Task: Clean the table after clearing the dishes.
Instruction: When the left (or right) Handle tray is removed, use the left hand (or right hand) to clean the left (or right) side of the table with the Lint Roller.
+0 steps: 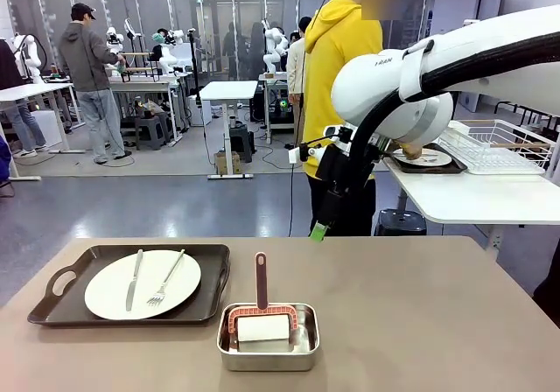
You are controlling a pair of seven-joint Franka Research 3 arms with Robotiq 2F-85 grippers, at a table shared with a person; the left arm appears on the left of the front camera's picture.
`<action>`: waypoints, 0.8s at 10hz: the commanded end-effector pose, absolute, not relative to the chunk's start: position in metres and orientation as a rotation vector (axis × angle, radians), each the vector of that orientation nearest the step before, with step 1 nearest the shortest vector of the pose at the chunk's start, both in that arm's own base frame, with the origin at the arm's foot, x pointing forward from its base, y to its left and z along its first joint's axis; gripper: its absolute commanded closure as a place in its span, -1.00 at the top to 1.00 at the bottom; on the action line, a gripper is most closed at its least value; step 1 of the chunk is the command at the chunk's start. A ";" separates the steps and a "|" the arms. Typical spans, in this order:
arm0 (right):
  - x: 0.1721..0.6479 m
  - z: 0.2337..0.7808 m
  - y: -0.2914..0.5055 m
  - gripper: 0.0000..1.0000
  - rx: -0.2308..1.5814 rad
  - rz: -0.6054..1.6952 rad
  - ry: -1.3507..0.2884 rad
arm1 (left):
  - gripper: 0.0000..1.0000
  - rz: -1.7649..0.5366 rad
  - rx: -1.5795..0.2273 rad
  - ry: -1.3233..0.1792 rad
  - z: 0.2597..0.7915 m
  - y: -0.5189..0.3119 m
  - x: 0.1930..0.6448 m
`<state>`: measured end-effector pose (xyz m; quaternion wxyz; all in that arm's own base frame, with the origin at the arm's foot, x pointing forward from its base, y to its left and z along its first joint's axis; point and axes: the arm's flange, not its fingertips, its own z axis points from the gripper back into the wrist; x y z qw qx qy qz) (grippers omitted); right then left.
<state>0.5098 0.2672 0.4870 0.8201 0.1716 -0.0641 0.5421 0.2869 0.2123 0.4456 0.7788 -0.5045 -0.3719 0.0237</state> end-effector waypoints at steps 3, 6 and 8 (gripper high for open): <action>0.531 0.492 0.318 1.00 0.211 1.626 -0.037 | 1.00 0.039 -1.104 -0.818 0.448 0.216 0.288; 0.569 0.482 0.383 1.00 0.211 1.763 0.119 | 1.00 0.039 -1.104 -0.818 0.448 0.216 0.288; 0.574 0.464 0.418 1.00 0.247 1.798 0.199 | 1.00 0.039 -1.104 -0.818 0.448 0.216 0.288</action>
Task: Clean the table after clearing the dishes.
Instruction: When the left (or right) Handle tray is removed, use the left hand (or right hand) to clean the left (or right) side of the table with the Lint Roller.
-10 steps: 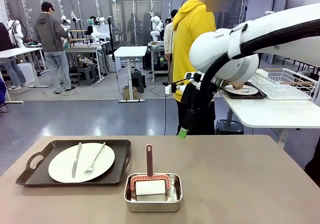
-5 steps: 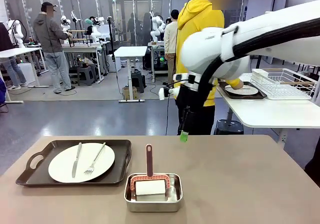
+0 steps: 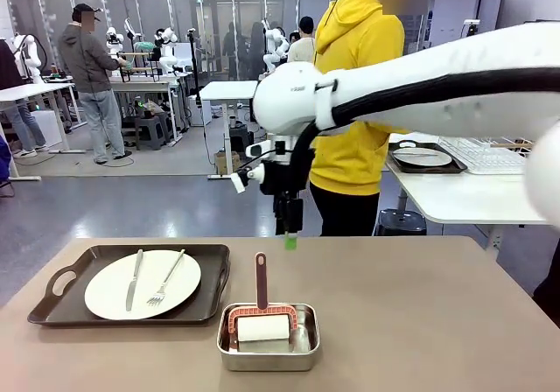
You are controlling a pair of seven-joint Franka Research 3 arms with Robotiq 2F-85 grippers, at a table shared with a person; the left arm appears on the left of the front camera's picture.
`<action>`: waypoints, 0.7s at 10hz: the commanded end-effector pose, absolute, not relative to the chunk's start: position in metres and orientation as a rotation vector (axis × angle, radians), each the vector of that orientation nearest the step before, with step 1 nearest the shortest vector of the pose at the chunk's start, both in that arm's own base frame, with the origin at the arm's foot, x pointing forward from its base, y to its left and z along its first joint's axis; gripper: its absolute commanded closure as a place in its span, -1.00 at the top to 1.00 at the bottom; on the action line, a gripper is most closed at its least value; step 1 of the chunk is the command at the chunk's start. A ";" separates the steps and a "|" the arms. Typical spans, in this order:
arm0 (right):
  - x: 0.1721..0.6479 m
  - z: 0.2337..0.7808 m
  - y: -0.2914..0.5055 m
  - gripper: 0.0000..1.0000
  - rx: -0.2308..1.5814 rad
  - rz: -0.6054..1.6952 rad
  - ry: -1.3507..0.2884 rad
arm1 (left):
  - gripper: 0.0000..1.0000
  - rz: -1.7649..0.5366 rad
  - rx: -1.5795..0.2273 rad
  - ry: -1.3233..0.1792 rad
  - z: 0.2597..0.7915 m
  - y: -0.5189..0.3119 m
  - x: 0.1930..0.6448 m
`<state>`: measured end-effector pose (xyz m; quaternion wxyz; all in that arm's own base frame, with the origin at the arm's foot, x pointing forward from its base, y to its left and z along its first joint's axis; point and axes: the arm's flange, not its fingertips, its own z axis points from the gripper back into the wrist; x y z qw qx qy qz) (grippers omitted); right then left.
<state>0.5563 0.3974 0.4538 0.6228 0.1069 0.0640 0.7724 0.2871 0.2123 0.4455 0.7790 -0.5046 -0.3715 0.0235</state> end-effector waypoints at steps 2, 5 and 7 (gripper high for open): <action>0.568 0.452 0.428 1.00 0.241 1.728 0.260 | 1.00 0.039 -1.104 -0.818 0.448 0.216 0.288; 0.542 0.433 0.431 1.00 0.209 1.667 0.267 | 1.00 0.039 -1.104 -0.818 0.448 0.216 0.288; 0.532 0.419 0.432 1.00 0.221 1.655 0.267 | 1.00 0.039 -1.104 -0.818 0.448 0.216 0.288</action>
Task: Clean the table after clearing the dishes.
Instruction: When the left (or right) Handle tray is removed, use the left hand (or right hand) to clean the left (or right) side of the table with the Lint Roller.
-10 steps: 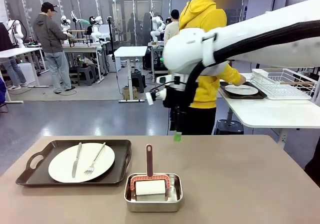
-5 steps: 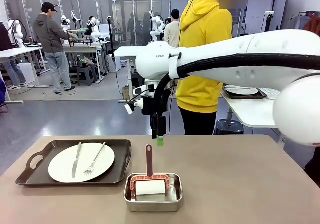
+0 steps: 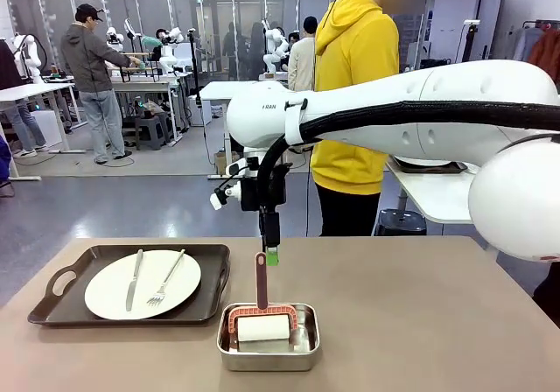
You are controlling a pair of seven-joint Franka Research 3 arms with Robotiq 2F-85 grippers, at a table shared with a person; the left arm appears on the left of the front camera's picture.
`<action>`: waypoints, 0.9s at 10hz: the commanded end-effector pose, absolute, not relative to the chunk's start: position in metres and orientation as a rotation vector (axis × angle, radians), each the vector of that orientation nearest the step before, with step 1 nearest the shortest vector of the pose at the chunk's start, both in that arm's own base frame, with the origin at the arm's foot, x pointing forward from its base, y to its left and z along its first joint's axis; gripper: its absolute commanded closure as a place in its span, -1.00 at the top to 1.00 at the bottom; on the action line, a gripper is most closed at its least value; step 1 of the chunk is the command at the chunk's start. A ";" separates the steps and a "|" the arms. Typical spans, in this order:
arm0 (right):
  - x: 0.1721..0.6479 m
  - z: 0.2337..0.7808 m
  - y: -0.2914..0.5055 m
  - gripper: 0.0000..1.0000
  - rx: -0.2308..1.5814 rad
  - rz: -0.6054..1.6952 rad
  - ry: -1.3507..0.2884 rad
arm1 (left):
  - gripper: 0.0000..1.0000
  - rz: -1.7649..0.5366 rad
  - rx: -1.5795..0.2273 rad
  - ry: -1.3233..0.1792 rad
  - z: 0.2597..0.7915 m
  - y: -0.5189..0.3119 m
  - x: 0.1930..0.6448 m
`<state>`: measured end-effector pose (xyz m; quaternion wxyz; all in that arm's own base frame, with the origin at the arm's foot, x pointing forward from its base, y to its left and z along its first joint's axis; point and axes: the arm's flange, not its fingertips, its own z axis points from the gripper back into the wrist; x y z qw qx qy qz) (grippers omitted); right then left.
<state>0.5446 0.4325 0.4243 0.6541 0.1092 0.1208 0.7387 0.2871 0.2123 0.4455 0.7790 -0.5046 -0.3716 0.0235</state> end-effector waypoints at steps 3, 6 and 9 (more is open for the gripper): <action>0.528 0.402 0.436 1.00 0.225 1.643 0.320 | 1.00 0.039 -1.104 -0.818 0.448 0.216 0.288; 0.524 0.398 0.443 1.00 0.175 1.605 0.291 | 1.00 0.039 -1.104 -0.818 0.448 0.216 0.288; 0.524 0.397 0.446 1.00 0.203 1.620 0.282 | 1.00 0.039 -1.104 -0.818 0.448 0.216 0.288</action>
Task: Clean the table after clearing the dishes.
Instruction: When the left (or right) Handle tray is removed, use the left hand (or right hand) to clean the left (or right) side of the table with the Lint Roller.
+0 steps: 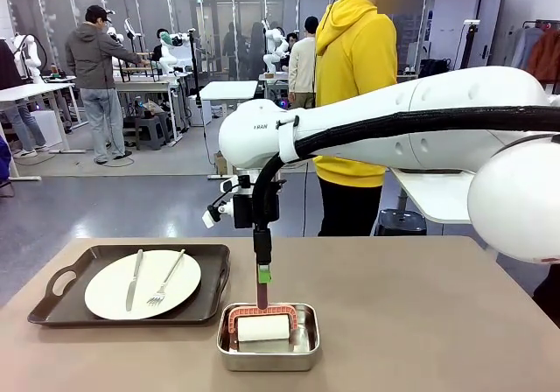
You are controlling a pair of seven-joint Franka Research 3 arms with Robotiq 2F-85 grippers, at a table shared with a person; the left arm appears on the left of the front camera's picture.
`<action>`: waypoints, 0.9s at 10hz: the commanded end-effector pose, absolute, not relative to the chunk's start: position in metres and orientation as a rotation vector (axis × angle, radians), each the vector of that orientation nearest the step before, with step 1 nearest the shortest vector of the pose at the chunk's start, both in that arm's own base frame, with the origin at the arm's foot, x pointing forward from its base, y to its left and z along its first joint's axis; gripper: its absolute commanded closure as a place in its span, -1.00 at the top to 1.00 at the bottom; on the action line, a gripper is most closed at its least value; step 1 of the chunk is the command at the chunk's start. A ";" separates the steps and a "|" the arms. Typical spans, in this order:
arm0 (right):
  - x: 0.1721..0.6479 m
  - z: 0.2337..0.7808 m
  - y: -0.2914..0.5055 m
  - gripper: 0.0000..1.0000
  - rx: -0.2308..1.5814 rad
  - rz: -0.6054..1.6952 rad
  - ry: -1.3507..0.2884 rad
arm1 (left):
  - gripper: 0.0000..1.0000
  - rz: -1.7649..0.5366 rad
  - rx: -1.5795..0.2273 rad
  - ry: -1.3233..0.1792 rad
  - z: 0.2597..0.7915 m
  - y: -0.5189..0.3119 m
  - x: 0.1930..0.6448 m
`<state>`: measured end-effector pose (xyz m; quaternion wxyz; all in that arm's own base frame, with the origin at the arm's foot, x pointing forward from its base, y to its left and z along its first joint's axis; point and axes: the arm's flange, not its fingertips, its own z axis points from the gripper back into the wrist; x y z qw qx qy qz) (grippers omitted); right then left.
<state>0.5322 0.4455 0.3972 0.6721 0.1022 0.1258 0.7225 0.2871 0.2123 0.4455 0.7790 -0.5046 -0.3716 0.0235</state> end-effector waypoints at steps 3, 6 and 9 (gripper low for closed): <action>0.522 0.397 0.445 -0.59 0.208 1.620 0.270 | 1.00 0.039 -1.104 -0.818 0.448 0.216 0.288; 0.520 0.400 0.447 -1.00 0.237 1.626 0.247 | 1.00 0.039 -1.104 -0.818 0.448 0.216 0.288; 0.518 0.402 0.439 -1.00 0.229 1.594 0.256 | 1.00 0.039 -1.104 -0.818 0.448 0.216 0.288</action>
